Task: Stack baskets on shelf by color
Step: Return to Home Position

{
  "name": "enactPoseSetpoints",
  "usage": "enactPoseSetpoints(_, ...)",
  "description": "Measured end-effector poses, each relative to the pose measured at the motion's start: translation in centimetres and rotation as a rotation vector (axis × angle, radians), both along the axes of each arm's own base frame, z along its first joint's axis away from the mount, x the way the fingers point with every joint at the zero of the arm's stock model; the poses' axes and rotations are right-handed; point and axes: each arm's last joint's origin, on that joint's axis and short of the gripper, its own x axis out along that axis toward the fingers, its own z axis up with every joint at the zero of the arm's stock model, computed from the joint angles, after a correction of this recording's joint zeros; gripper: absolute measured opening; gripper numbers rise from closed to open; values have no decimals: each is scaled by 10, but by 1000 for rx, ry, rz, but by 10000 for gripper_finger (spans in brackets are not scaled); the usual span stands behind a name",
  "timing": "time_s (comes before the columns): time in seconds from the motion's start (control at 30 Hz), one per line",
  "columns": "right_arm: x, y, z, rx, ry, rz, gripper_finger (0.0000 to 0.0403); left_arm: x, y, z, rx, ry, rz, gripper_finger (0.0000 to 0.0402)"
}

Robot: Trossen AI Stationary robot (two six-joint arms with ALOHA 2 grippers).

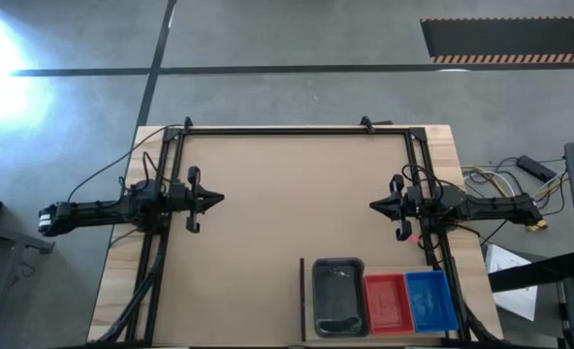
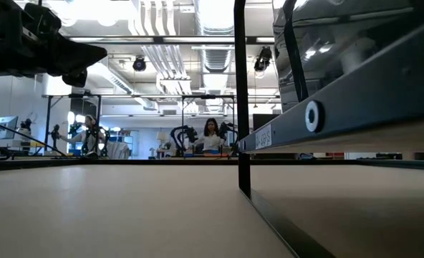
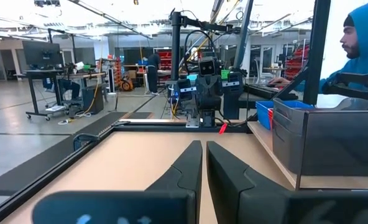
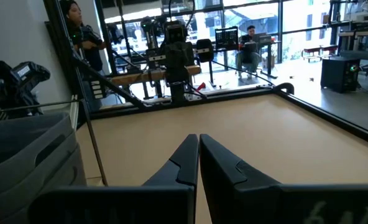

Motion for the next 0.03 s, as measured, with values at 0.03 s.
enactPoseSetpoints(0.03,0,0,0,0,0,0,9,0,0,0,0,1,0,6)
